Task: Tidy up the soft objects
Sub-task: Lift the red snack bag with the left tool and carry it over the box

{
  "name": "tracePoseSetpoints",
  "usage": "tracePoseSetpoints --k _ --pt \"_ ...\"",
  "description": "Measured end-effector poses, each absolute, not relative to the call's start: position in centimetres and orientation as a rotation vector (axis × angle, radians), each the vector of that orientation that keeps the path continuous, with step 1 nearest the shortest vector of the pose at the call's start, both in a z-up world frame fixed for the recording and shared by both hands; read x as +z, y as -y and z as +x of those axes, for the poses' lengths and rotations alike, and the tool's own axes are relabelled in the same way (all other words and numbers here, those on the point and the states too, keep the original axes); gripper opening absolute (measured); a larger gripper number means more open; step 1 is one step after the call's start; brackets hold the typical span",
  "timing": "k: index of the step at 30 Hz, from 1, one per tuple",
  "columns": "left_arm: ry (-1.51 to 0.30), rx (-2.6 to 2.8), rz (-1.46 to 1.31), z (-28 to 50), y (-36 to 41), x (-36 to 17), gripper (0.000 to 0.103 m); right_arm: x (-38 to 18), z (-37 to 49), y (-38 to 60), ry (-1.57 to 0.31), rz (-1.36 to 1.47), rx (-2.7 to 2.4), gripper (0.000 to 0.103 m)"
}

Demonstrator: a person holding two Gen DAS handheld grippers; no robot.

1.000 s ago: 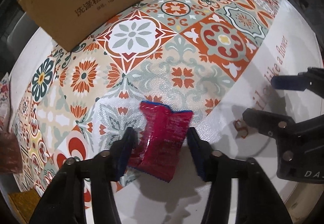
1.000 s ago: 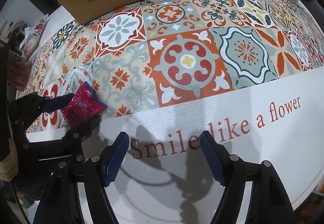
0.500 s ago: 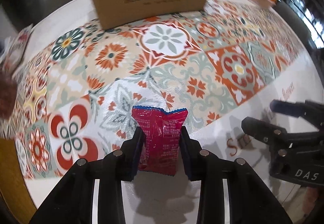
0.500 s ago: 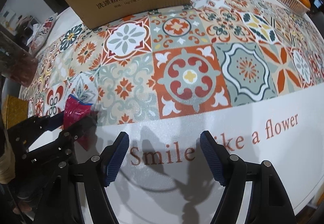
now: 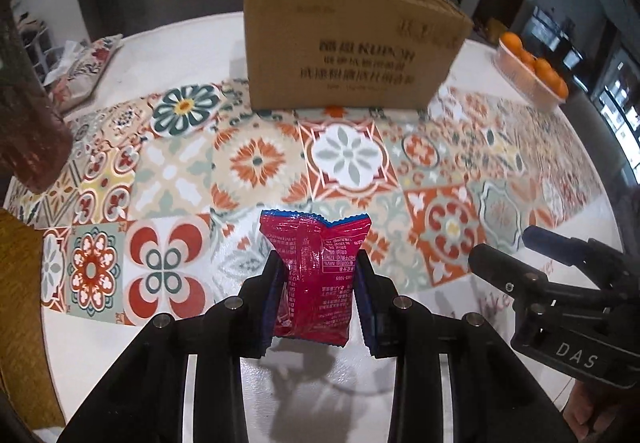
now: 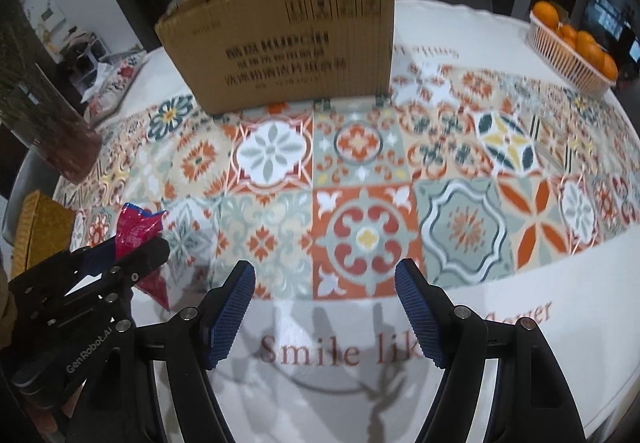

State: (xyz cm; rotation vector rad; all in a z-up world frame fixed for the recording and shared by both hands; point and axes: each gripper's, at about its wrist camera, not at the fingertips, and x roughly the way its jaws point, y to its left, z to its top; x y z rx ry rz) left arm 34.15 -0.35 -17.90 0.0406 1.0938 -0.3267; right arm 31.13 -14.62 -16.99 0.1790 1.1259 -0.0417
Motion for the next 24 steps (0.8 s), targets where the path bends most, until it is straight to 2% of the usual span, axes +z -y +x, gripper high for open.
tracePoseSetpoints --k 24 --pt "-0.887 -0.263 -0.036 35.4 2.1 -9.9 0.034 -9.6 34.3 17.9 -0.893 0.12 -0.032 0.074"
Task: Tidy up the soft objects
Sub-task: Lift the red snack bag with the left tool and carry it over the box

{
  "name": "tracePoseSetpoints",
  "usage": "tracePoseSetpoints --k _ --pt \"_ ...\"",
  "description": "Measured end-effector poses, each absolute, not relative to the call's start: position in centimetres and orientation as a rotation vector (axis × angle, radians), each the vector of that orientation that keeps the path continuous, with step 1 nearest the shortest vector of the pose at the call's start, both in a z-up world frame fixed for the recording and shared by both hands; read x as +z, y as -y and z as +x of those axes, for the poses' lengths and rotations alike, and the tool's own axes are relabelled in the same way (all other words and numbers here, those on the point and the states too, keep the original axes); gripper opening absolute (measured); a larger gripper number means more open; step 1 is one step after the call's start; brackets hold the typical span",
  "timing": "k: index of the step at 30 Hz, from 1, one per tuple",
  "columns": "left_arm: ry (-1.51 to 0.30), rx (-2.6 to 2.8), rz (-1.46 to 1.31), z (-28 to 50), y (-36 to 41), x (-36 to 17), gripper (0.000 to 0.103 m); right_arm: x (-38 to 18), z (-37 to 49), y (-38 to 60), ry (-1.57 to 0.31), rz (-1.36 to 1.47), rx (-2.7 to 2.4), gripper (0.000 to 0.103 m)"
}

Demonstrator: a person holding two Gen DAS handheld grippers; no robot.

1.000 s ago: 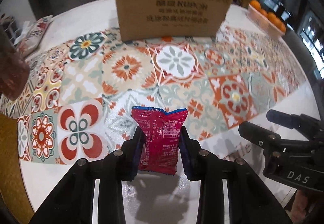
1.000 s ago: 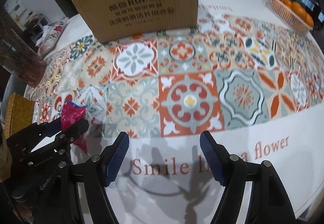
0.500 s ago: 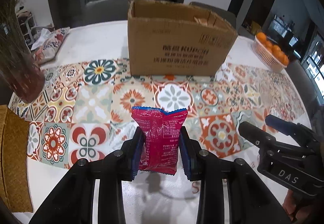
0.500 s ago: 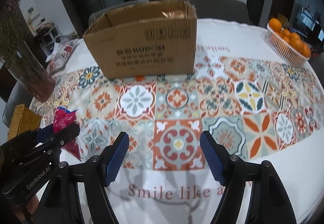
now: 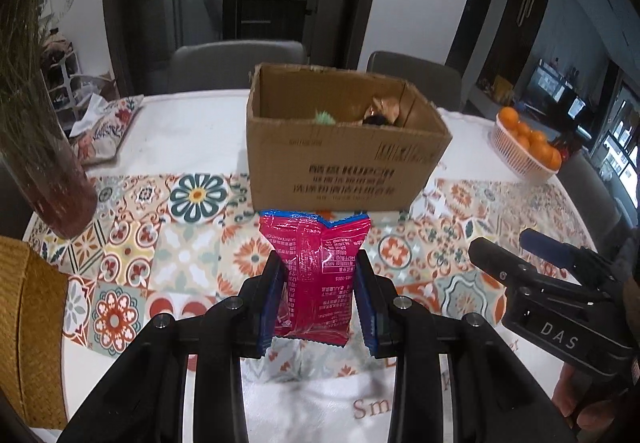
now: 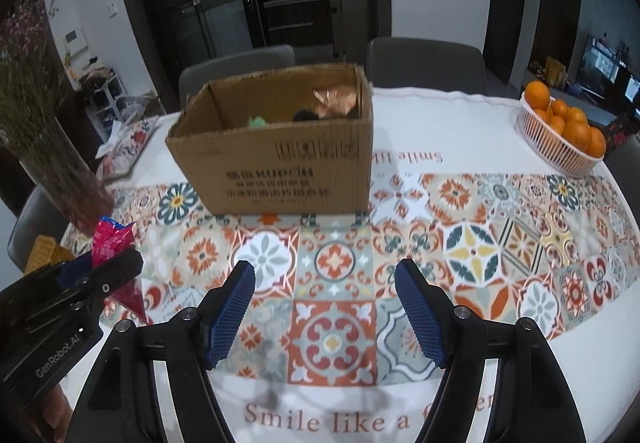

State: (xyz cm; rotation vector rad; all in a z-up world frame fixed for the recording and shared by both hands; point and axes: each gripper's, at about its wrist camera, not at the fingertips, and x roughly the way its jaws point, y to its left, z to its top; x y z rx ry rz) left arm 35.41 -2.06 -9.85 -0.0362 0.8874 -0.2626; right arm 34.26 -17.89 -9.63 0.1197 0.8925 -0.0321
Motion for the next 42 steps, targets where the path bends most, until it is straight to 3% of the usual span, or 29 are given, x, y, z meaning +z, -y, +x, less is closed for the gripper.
tracePoseSetpoints --k 17,42 --pt "-0.767 -0.273 -0.031 39.2 4.0 -4.6 0.034 -4.9 37.6 19.3 -0.781 0.129 -0.019 0.074" --pt "-0.775 -0.288 0.017 47.4 6.5 -4.0 0.034 -3.2 44.8 20.6 -0.738 0.106 -0.039 0.074"
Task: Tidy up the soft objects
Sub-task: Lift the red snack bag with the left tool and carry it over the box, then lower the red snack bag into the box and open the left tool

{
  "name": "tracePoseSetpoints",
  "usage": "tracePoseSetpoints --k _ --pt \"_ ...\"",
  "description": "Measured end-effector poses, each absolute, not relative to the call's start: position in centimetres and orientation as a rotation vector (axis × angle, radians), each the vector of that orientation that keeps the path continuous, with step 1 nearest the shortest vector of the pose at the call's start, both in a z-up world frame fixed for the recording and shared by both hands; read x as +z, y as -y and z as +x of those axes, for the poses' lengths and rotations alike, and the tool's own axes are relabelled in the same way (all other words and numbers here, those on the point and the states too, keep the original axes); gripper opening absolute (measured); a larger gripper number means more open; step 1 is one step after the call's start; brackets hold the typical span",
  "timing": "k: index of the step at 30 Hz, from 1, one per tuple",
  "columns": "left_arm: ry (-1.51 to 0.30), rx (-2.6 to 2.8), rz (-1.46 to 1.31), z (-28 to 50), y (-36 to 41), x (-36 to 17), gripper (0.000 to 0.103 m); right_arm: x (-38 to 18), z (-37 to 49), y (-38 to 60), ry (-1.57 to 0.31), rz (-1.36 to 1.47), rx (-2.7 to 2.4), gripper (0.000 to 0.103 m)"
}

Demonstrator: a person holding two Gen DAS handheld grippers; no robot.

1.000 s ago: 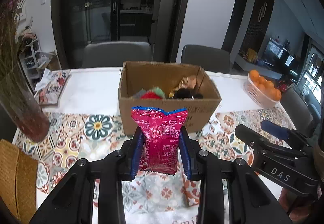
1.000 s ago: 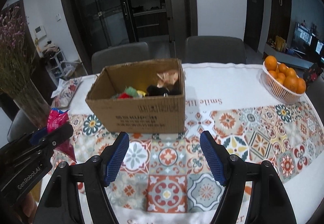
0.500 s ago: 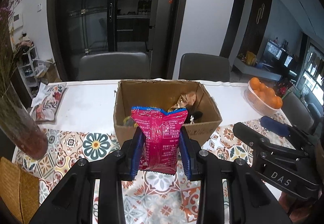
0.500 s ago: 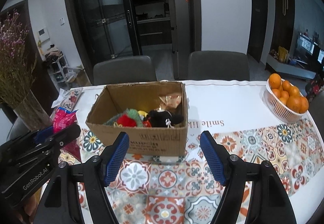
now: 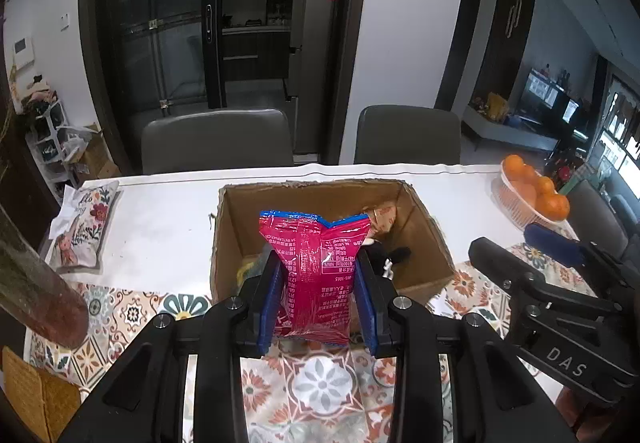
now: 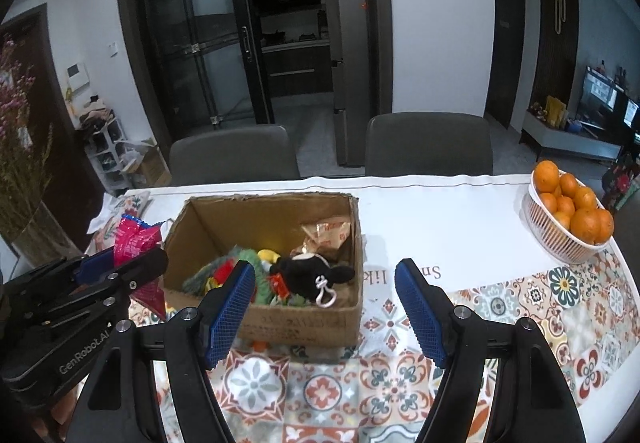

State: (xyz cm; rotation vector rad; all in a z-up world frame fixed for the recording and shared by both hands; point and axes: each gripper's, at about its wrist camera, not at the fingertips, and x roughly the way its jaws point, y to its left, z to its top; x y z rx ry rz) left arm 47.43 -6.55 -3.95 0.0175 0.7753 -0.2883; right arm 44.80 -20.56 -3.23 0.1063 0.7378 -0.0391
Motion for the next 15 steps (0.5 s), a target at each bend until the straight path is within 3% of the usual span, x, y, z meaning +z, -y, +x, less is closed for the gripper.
tracePoseSetpoints --k 15 --pt "-0.843 -0.304 0.049 52.8 9.1 -5.9 0.034 -4.6 48.6 22.1 -0.774 0.083 -0.073 0.074"
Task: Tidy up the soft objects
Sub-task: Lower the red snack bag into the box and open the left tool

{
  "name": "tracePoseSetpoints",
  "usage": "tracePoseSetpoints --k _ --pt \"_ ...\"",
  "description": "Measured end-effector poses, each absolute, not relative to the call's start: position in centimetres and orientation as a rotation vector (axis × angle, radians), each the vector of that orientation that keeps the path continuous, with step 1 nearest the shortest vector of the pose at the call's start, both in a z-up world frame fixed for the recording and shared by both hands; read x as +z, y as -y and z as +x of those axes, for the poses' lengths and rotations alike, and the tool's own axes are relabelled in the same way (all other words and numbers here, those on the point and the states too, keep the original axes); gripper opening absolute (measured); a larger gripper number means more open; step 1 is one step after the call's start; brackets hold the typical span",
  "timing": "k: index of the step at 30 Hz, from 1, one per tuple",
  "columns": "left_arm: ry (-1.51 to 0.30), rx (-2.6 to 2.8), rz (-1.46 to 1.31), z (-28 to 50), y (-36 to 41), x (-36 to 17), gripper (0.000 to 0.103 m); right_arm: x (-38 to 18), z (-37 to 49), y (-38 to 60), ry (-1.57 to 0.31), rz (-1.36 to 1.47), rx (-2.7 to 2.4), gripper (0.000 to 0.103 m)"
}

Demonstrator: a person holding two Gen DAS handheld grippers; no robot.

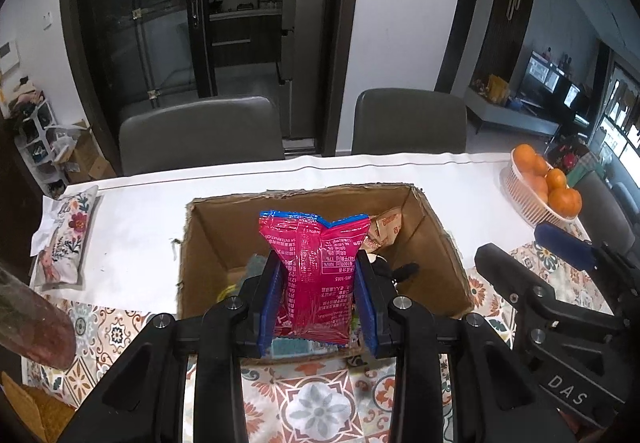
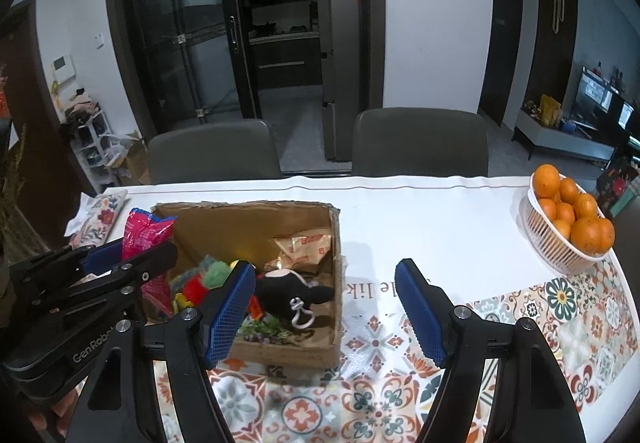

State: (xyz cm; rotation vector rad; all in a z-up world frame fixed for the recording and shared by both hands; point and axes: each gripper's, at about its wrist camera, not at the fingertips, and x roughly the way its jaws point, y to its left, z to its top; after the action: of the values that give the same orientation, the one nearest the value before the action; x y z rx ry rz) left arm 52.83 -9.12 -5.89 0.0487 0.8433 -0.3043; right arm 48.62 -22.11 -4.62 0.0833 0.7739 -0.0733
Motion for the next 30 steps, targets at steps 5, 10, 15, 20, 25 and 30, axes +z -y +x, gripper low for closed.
tracePoseSetpoints --k 5,10,15,20,25,30 --pt "-0.871 -0.301 0.063 54.2 9.9 -6.9 0.034 -5.4 49.5 22.8 -0.79 0.078 -0.092 0.074" --pt "-0.899 -0.313 0.082 55.3 10.8 -7.6 0.049 -5.8 50.1 23.4 -0.802 0.079 -0.111 0.074" --pt "-0.862 -0.278 0.093 55.3 10.4 -7.0 0.059 -5.7 50.2 23.5 -0.804 0.077 -0.124 0.074" --pt "-0.823 -0.227 0.102 53.7 9.2 -5.8 0.059 -5.0 49.2 22.9 -0.785 0.067 -0.122 0.074" --pt "-0.804 -0.189 0.094 51.7 8.0 -4.7 0.059 -4.0 47.7 22.2 -0.766 0.064 -0.109 0.074" --pt "-0.768 -0.165 0.097 49.2 6.6 -3.5 0.059 -2.8 45.8 21.2 -0.741 0.059 -0.096 0.074"
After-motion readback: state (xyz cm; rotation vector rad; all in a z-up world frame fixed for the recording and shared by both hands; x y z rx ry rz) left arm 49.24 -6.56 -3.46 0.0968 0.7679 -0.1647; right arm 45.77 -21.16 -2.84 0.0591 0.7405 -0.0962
